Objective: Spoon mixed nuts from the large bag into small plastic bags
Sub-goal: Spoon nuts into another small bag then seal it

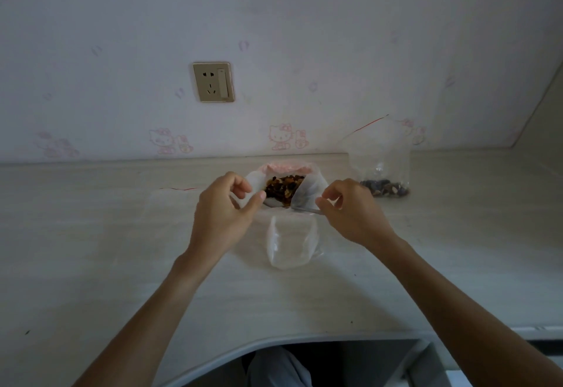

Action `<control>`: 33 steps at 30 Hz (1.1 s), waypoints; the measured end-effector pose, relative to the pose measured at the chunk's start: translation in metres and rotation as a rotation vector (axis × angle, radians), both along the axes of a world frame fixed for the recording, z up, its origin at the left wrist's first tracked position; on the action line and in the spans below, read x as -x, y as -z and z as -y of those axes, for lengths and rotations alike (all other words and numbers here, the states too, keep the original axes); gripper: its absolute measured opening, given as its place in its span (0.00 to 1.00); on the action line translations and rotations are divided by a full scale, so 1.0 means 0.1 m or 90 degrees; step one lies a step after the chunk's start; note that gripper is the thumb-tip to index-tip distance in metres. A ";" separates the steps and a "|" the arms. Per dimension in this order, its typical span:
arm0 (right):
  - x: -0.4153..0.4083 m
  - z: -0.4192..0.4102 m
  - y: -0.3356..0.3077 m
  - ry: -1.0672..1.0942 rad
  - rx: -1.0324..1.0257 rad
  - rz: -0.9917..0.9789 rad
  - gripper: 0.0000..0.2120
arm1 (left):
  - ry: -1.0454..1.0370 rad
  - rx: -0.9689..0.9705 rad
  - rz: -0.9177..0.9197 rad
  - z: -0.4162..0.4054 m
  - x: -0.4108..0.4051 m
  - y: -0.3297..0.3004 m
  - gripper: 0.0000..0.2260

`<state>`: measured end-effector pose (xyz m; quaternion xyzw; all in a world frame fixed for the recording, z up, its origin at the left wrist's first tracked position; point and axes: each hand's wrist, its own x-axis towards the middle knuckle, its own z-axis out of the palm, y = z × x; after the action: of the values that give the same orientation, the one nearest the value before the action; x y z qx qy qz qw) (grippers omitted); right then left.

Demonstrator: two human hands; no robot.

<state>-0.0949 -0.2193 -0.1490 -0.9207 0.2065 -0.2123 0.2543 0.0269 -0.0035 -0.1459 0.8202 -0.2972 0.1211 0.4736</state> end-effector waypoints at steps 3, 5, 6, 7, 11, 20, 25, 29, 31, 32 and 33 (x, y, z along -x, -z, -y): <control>-0.08 0.05 0.03 0.002 0.013 -0.115 0.13 | -0.067 0.014 0.023 0.07 -0.13 0.08 0.13; -0.13 0.06 0.07 -0.024 0.026 -0.166 0.21 | -0.091 0.006 0.004 0.12 -0.22 0.12 0.17; -0.16 0.06 0.09 -0.029 0.029 -0.177 0.23 | -0.092 -0.001 -0.020 0.15 -0.26 0.13 0.19; -0.17 0.06 0.10 -0.030 0.023 -0.178 0.23 | -0.086 -0.011 -0.053 0.18 -0.31 0.14 0.21; -0.22 0.09 0.10 -0.012 -0.133 -0.107 0.20 | -0.027 -0.032 -0.218 0.31 -0.46 0.14 0.29; -0.23 0.10 -0.12 0.006 -0.317 0.204 0.08 | -0.039 0.017 -0.212 0.48 -0.50 0.34 0.10; -0.27 0.02 -0.14 -0.038 -0.452 0.194 0.08 | 0.002 0.115 -0.243 0.51 -0.43 0.35 0.07; -0.19 0.02 -0.08 -0.057 -0.618 0.200 0.10 | 0.023 0.206 -0.299 0.53 -0.39 0.35 0.06; -0.15 0.00 -0.04 -0.082 -0.659 0.195 0.12 | 0.034 0.249 -0.333 0.54 -0.38 0.34 0.05; -0.14 -0.01 -0.03 -0.087 -0.679 0.190 0.13 | 0.043 0.266 -0.351 0.55 -0.38 0.34 0.04; -0.13 -0.02 -0.01 -0.085 -0.696 0.184 0.13 | 0.052 0.278 -0.367 0.55 -0.38 0.34 0.05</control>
<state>-0.0816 -0.2172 -0.1482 -0.6280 0.1906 -0.1821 0.7322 0.0645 -0.0589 -0.1799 0.6876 -0.1510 -0.0739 0.7064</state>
